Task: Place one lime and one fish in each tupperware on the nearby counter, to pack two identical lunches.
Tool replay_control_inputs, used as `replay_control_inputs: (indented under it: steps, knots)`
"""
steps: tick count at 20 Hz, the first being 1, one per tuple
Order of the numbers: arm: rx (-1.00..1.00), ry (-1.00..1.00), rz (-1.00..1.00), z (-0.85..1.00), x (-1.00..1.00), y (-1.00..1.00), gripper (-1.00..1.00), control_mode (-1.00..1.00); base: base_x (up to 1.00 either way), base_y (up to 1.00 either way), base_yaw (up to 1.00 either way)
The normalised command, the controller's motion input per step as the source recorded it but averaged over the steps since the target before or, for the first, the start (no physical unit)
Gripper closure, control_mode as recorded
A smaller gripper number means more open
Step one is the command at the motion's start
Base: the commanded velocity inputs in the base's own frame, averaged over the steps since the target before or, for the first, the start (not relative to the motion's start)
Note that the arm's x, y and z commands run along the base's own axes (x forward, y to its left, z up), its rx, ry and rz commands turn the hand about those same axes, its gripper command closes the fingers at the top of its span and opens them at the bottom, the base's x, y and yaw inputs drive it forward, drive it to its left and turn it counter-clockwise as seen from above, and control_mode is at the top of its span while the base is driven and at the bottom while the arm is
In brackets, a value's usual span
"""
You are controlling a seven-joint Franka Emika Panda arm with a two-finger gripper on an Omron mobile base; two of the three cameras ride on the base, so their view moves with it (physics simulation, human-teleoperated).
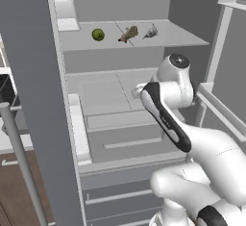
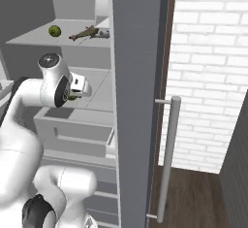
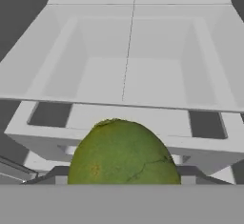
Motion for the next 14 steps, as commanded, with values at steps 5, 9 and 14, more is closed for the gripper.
replay_control_inputs:
  steps: [5,9,14]
  knots:
    - [0.02,0.16,0.00,0.18,-1.00,-0.18,1.00,-1.00,0.00,0.00,0.00]
    - [-0.05,0.16,-0.01,0.00,-0.50,0.00,1.00,1.00,-0.50,0.00,0.00]
    - [0.00,0.00,0.00,0.00,0.00,0.00,1.00,1.00,-1.00,0.22,0.05]
